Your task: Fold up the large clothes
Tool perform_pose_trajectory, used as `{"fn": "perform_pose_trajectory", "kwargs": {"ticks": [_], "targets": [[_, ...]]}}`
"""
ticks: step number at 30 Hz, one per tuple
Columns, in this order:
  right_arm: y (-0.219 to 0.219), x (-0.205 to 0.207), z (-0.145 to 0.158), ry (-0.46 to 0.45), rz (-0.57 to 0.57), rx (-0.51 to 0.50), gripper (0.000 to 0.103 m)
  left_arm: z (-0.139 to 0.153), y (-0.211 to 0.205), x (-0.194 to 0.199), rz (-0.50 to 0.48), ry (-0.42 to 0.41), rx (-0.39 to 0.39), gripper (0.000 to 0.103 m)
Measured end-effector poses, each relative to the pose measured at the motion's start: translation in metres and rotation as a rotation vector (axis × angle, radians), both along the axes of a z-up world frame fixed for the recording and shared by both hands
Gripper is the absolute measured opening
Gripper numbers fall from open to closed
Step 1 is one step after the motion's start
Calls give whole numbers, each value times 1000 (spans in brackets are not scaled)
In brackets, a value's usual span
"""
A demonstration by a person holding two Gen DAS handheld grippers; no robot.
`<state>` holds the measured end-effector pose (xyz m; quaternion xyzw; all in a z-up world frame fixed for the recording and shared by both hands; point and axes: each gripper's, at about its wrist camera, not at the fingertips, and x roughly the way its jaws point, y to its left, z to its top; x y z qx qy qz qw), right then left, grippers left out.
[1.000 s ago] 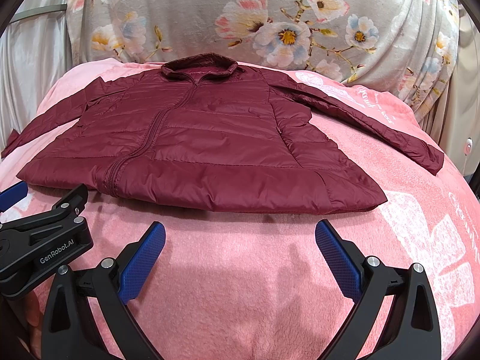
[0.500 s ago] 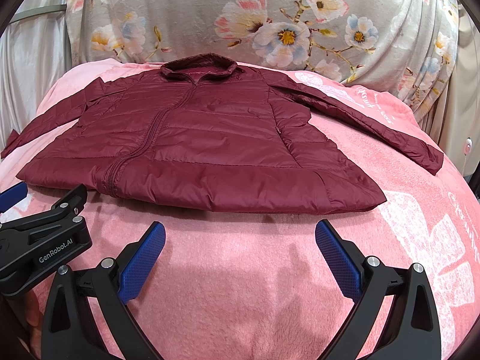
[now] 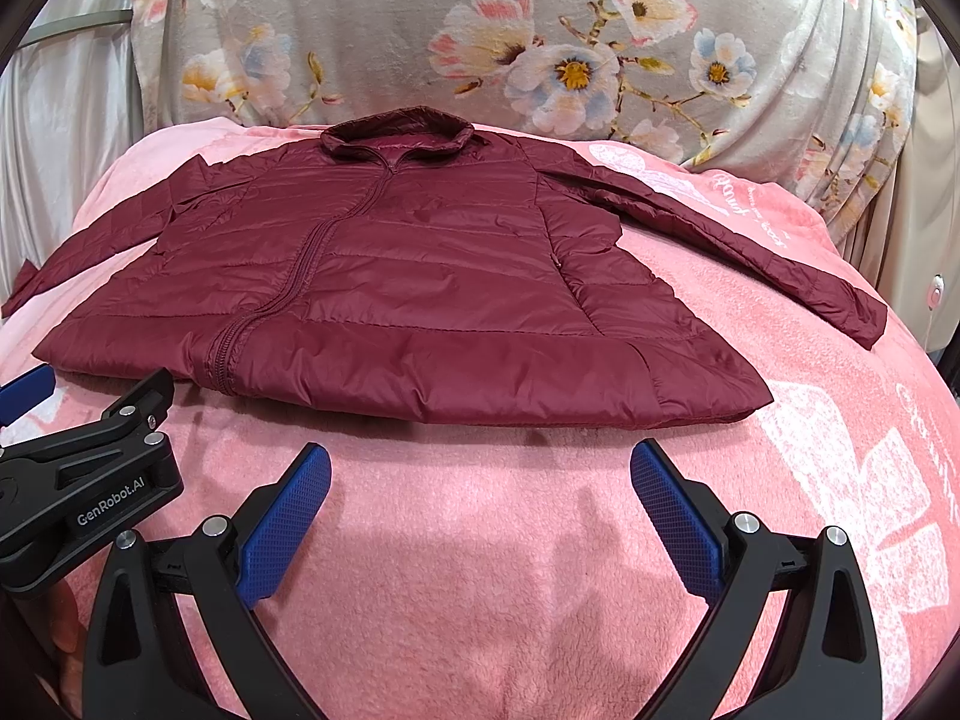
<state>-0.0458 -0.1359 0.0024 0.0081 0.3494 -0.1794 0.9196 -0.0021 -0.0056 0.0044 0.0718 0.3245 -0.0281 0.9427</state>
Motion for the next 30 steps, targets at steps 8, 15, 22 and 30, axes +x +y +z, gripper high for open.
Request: {"fn": "perform_pose_trajectory", "kwargs": {"ticks": [8, 15, 22, 30], "targets": [[0, 0, 0, 0, 0, 0, 98, 0, -1, 0, 0, 0, -1, 98], [5, -1, -7, 4, -4, 1, 98, 0, 0, 0, 1, 2, -3, 98], [-18, 1, -2, 30, -25, 94, 98, 4, 17, 5, -8, 38, -78, 98], [-148, 3, 33, -49, -240, 107, 98, 27, 36, 30, 0, 78, -142, 98]]}}
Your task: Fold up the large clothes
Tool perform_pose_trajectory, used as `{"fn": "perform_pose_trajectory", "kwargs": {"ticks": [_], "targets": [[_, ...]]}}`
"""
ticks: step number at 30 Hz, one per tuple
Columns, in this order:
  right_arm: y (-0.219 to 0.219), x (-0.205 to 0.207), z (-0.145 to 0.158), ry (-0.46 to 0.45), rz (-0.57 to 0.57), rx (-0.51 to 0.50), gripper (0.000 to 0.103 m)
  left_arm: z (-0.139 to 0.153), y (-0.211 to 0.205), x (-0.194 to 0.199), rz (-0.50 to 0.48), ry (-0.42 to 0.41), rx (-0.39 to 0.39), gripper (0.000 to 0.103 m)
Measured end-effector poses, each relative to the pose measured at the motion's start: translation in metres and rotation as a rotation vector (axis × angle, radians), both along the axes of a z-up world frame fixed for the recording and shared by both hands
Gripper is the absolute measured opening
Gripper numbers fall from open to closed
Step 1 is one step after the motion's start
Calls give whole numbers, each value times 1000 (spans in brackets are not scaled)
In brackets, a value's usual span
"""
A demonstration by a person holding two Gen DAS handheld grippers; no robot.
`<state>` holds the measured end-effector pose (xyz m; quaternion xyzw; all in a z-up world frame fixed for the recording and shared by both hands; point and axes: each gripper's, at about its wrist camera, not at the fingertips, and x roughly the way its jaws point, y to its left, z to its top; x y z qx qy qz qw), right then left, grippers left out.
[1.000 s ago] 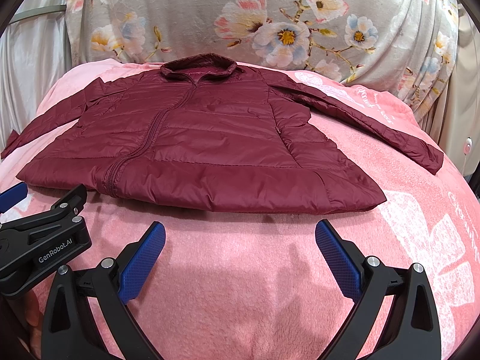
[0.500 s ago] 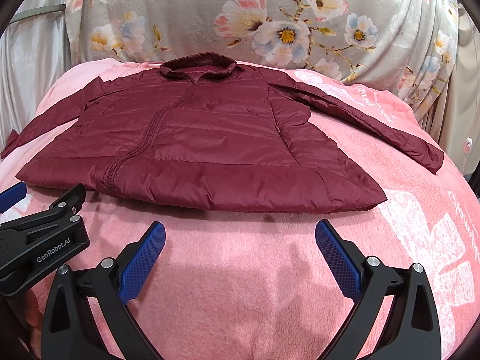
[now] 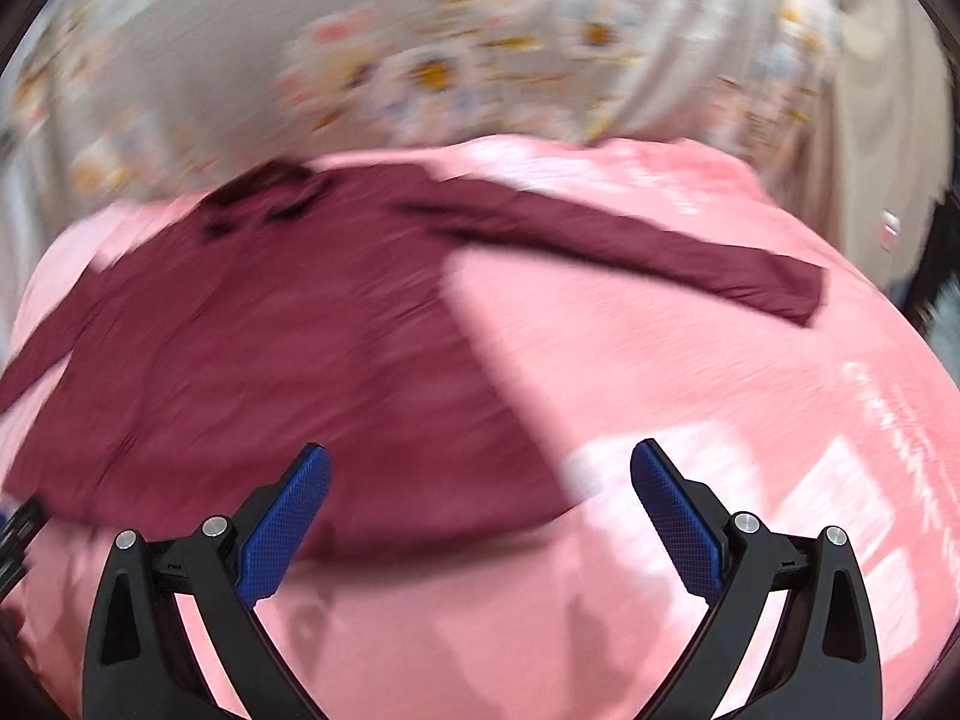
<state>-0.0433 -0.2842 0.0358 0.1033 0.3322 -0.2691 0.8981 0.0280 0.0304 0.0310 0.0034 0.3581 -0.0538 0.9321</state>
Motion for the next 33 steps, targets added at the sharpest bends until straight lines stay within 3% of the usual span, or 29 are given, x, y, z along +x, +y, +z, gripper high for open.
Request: {"fn": "perform_pose_trajectory", "kwargs": {"ticks": [7, 13, 16, 18, 19, 20, 22, 26, 30, 33], "targets": [[-172, 0, -1, -71, -300, 193, 98, 33, 6, 39, 9, -63, 51, 98], [-265, 17, -27, -147, -451, 433, 84, 40, 9, 84, 26, -4, 17, 98], [-294, 26, -37, -195, -494, 512, 69, 37, 12, 103, 43, 21, 7, 98], [-304, 29, -40, -219, -508, 552, 56, 36, 14, 110, 60, 25, 16, 98], [-309, 32, -41, -231, -518, 565, 43, 34, 15, 114, 67, 27, 21, 98], [-313, 35, -41, -246, -523, 571, 21, 33, 17, 117, 74, 30, 23, 98], [-313, 39, -37, -265, -506, 578, 1, 30, 21, 123, 86, 45, 23, 98], [-293, 57, 2, -327, -440, 467, 1, 23, 27, 131, 103, 69, 26, 98], [-239, 106, 67, -368, -252, 304, 1, 19, 30, 137, 120, 76, 39, 98], [-189, 155, 101, -351, -83, 224, 1, 18, 31, 138, 120, 75, 40, 98]]}}
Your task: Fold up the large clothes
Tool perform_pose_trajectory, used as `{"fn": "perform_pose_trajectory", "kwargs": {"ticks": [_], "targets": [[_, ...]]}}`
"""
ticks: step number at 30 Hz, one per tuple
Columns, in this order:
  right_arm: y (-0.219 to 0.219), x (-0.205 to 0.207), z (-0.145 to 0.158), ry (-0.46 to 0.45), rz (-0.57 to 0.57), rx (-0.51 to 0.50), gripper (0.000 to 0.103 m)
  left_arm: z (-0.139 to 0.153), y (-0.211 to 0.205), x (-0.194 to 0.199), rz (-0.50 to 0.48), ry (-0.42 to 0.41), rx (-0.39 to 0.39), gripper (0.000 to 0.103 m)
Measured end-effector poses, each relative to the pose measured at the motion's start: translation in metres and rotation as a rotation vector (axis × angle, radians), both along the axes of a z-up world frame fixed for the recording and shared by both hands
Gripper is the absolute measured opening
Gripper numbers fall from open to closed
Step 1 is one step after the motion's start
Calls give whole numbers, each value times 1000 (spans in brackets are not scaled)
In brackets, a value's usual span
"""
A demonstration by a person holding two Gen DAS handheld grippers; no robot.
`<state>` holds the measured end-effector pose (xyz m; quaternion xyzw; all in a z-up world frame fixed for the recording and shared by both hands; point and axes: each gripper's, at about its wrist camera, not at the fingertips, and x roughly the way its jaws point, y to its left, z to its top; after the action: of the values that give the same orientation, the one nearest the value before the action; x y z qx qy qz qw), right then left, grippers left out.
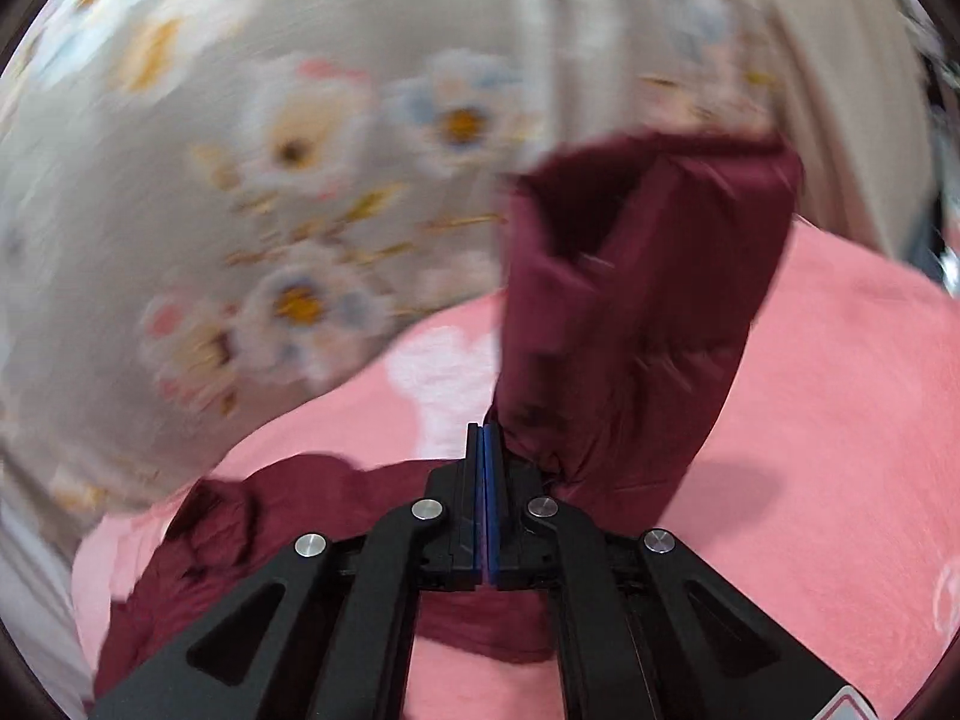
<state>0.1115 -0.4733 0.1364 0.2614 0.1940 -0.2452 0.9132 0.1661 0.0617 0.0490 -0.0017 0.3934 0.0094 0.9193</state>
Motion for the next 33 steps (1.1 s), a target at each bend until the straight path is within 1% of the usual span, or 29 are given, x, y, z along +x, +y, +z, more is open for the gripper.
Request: {"fn": "perform_pose_trajectory", "kwargs": {"ticks": [2, 3, 4, 5, 6, 8, 10, 15, 20, 25, 26, 28, 30, 31, 33], "targets": [[34, 30, 11, -10, 96, -23, 1, -1, 1, 0, 2, 3, 3, 98], [44, 40, 11, -7, 126, -28, 1, -2, 2, 0, 1, 5, 2, 98], [58, 53, 11, 3, 169, -36, 1, -3, 3, 0, 1, 7, 1, 98], [81, 71, 9, 25, 234, -54, 1, -3, 3, 1, 1, 7, 1, 98], [97, 83, 7, 43, 280, -67, 1, -5, 5, 2, 3, 10, 2, 98], [142, 109, 0, 80, 397, -94, 1, -7, 7, 3, 8, 15, 1, 98], [181, 129, -8, 105, 490, -102, 1, -10, 11, 5, 16, 22, -8, 98], [269, 173, -30, 151, 676, -110, 1, -13, 23, 8, 39, 24, -12, 98], [344, 200, -57, 212, 807, -118, 1, -23, 44, 11, 74, 54, -33, 98], [393, 218, -95, 297, 882, -108, 1, -35, 58, 15, 82, 94, -74, 98], [396, 220, -104, 315, 893, -105, 1, -36, 61, 17, 80, 99, -91, 98], [413, 227, -125, 380, 924, -111, 1, -35, 63, 21, 63, 103, -135, 98], [421, 231, -143, 443, 961, -108, 4, -30, 64, 28, 33, 106, -202, 98], [424, 228, -145, 448, 963, -114, 5, -27, 64, 33, 17, 105, -232, 98], [422, 218, -136, 433, 981, -114, 17, -19, 60, 47, -15, 106, -283, 98]]}}
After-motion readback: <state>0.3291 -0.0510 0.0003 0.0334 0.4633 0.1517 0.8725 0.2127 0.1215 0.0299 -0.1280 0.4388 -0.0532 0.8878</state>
